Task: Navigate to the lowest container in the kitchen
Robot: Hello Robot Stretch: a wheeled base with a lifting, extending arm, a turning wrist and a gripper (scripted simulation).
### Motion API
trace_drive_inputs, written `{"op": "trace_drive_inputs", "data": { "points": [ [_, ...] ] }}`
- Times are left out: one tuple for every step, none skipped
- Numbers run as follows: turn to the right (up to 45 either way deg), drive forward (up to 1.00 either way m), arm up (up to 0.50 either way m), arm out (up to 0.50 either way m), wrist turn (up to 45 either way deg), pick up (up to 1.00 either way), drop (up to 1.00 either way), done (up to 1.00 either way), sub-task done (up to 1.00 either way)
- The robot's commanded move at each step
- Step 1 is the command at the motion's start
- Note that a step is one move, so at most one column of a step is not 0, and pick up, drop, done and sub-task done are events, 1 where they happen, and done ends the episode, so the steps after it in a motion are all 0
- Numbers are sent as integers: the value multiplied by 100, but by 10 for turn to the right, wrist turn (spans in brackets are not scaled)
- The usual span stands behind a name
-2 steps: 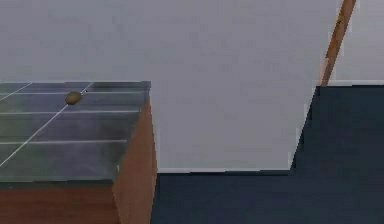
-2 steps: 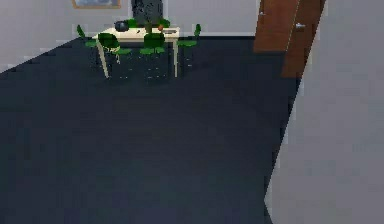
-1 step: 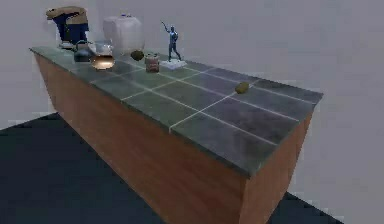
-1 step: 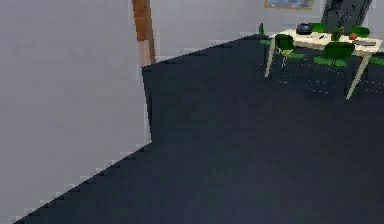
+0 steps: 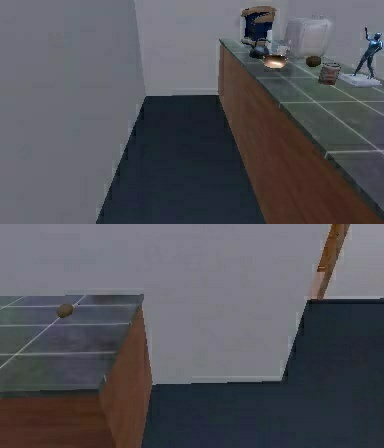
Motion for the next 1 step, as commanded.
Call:
{"op": "trace_drive_inputs", "data": {
  "points": [
    [0,100,0,0,0,0,0,0,0]
  ]
}}
